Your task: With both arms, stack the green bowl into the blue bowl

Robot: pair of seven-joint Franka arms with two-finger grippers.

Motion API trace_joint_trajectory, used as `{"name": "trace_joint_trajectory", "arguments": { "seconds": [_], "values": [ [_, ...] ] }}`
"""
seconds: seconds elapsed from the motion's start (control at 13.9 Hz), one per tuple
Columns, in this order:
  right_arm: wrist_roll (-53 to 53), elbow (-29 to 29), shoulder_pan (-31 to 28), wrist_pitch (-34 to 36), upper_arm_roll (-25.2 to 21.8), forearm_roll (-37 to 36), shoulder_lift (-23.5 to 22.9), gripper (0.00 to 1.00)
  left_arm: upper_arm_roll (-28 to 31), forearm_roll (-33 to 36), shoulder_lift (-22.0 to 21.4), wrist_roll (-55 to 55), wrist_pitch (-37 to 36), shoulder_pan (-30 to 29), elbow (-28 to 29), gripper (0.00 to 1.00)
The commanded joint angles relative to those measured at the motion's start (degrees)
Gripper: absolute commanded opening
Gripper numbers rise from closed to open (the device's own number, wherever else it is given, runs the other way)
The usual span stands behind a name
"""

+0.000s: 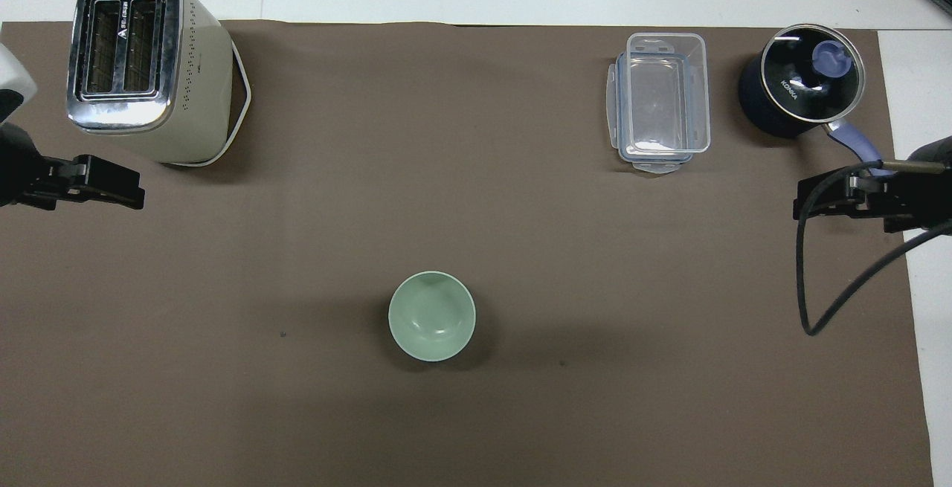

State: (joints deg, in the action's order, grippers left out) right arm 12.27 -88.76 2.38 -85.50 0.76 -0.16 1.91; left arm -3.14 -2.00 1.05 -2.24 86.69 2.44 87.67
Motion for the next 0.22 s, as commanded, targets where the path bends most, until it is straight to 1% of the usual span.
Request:
{"name": "trace_joint_trajectory", "arguments": {
  "seconds": [0.0, 0.14],
  "values": [
    [-0.2, -0.2, 0.1, 0.7, -0.3, 1.0, 0.7, 1.0, -0.2, 0.5, 0.2, 0.6, -0.9, -0.5, -1.0, 1.0],
    [-0.1, -0.2, 0.2, 0.6, -0.3, 1.0, 0.7, 1.0, -0.2, 0.5, 0.2, 0.5, -0.9, -0.5, -1.0, 1.0]
  ]
}}
